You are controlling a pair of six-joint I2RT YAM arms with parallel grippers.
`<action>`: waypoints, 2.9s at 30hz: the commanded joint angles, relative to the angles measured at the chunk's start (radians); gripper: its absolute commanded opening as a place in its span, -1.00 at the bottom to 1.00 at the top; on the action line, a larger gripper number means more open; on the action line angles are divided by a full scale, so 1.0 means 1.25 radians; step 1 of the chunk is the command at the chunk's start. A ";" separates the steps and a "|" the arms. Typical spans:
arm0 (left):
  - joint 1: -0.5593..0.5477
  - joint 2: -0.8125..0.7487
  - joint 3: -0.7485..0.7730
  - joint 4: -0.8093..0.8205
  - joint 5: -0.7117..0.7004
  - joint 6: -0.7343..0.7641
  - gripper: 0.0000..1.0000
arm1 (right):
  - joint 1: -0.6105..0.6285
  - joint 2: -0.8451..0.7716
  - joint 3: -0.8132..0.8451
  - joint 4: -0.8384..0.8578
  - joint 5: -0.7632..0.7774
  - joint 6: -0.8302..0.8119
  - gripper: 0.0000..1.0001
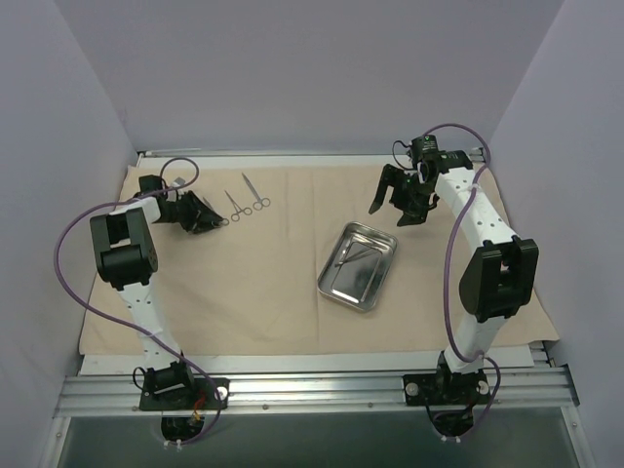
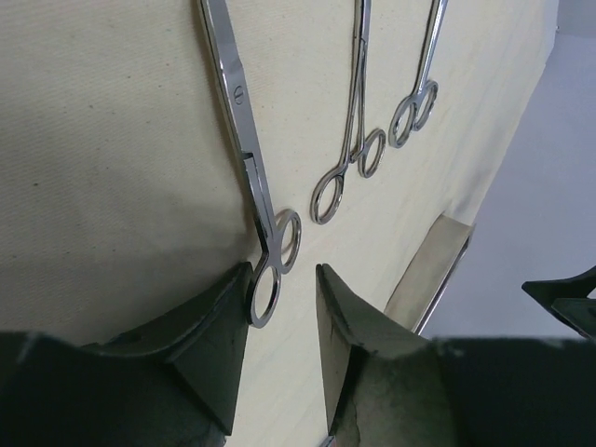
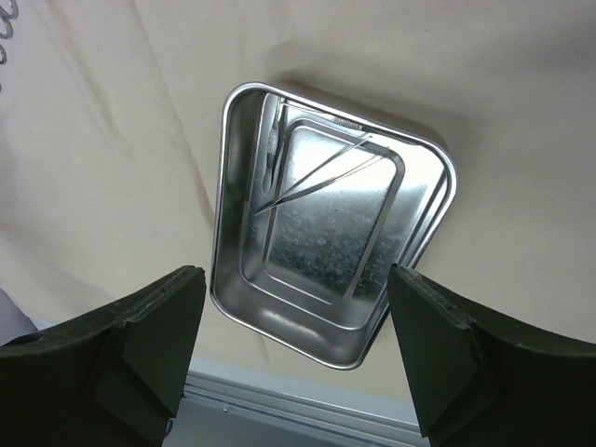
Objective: Open and lay out the surgical kit
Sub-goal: Place the medical item in the surgical kit, then pick up the medical item from the container, then place the medical item in the surgical kit.
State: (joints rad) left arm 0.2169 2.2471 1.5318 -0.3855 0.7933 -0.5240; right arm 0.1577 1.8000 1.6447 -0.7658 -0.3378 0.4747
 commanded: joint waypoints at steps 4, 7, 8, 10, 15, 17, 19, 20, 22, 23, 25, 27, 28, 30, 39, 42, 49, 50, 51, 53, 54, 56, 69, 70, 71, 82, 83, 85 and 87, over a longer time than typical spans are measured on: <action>0.007 0.022 0.046 -0.065 -0.055 0.052 -0.01 | 0.005 -0.030 -0.014 -0.008 -0.010 0.009 0.61; 0.007 0.019 0.064 -0.112 -0.101 0.069 0.02 | 0.008 -0.031 -0.019 -0.008 -0.011 0.009 0.62; 0.007 0.012 0.073 -0.160 -0.126 0.075 0.04 | 0.009 -0.031 -0.019 -0.007 -0.011 0.009 0.62; 0.007 0.012 0.108 -0.223 -0.164 0.080 0.07 | 0.010 -0.029 -0.019 -0.008 -0.010 0.009 0.62; 0.006 -0.043 0.076 -0.277 -0.196 0.058 0.87 | 0.025 -0.015 -0.032 0.004 0.032 0.045 0.62; 0.004 -0.084 0.047 -0.268 -0.209 0.055 0.88 | 0.030 -0.004 -0.037 0.002 0.069 0.063 0.61; 0.003 -0.108 0.042 -0.284 -0.239 0.055 0.87 | 0.044 0.006 -0.042 0.015 0.093 0.085 0.56; 0.003 -0.149 0.035 -0.281 -0.259 0.045 0.87 | 0.050 0.017 -0.049 0.021 0.100 0.097 0.55; 0.001 -0.201 -0.002 -0.270 -0.305 0.036 0.87 | 0.074 0.028 -0.068 0.055 0.112 0.132 0.50; -0.009 -0.253 -0.010 -0.274 -0.328 0.030 0.87 | 0.081 0.044 -0.077 0.064 0.133 0.144 0.48; -0.033 -0.305 -0.033 -0.286 -0.401 0.035 0.87 | 0.112 0.064 -0.095 0.081 0.144 0.164 0.46; -0.084 -0.359 -0.051 -0.297 -0.434 0.039 0.87 | 0.130 0.074 -0.125 0.106 0.182 0.210 0.43; -0.102 -0.369 -0.052 -0.303 -0.460 0.039 0.87 | 0.136 0.074 -0.139 0.119 0.183 0.229 0.35; -0.154 -0.391 -0.056 -0.317 -0.492 0.046 0.87 | 0.146 0.073 -0.176 0.153 0.189 0.286 0.28; -0.227 -0.449 -0.033 -0.348 -0.479 0.132 0.87 | 0.157 0.127 -0.187 0.149 0.232 0.436 0.18; -0.243 -0.460 -0.045 -0.340 -0.454 0.142 0.87 | 0.155 0.130 -0.200 0.152 0.257 0.456 0.11; -0.270 -0.491 -0.076 -0.288 -0.371 0.154 0.77 | 0.155 0.186 -0.205 0.170 0.247 0.477 0.05; -0.274 -0.492 -0.074 -0.288 -0.362 0.158 0.73 | 0.156 0.195 -0.208 0.170 0.236 0.478 0.02; -0.277 -0.492 -0.073 -0.284 -0.351 0.160 0.69 | 0.155 0.193 -0.216 0.168 0.231 0.479 -0.13; -0.279 -0.497 -0.071 -0.275 -0.324 0.170 0.68 | 0.156 0.186 -0.236 0.183 0.224 0.484 -0.23; -0.283 -0.497 -0.071 -0.268 -0.312 0.172 0.72 | 0.155 0.180 -0.247 0.195 0.210 0.484 -0.38; -0.285 -0.493 -0.072 -0.250 -0.261 0.173 0.89 | 0.155 0.166 -0.279 0.216 0.195 0.480 -0.60; -0.344 -0.496 -0.105 -0.032 0.105 0.038 0.91 | 0.127 -0.095 -0.348 0.336 0.033 0.151 -1.00; -0.356 -0.503 -0.114 0.024 0.144 0.019 0.91 | 0.116 -0.146 -0.369 0.385 -0.038 0.093 -1.00; -0.386 -0.508 -0.121 0.041 0.148 0.000 0.91 | 0.112 -0.165 -0.387 0.469 -0.181 0.071 -1.00; -0.537 -0.608 -0.250 0.294 0.107 -0.132 0.79 | 0.161 -0.268 -0.349 0.633 -0.568 -0.019 -1.00; -0.543 -0.611 -0.252 0.292 0.102 -0.128 0.80 | 0.162 -0.273 -0.348 0.638 -0.572 -0.015 -1.00; -0.549 -0.627 -0.271 0.289 0.089 -0.120 0.80 | 0.165 -0.279 -0.348 0.649 -0.583 -0.002 -1.00; -0.549 -0.644 -0.288 0.295 0.077 -0.117 0.80 | 0.170 -0.285 -0.354 0.663 -0.588 0.025 -1.00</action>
State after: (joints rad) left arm -0.4664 1.4933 1.1988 -0.0910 0.9127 -0.6708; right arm 0.3645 1.4960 1.1751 -0.0074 -0.9813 0.4816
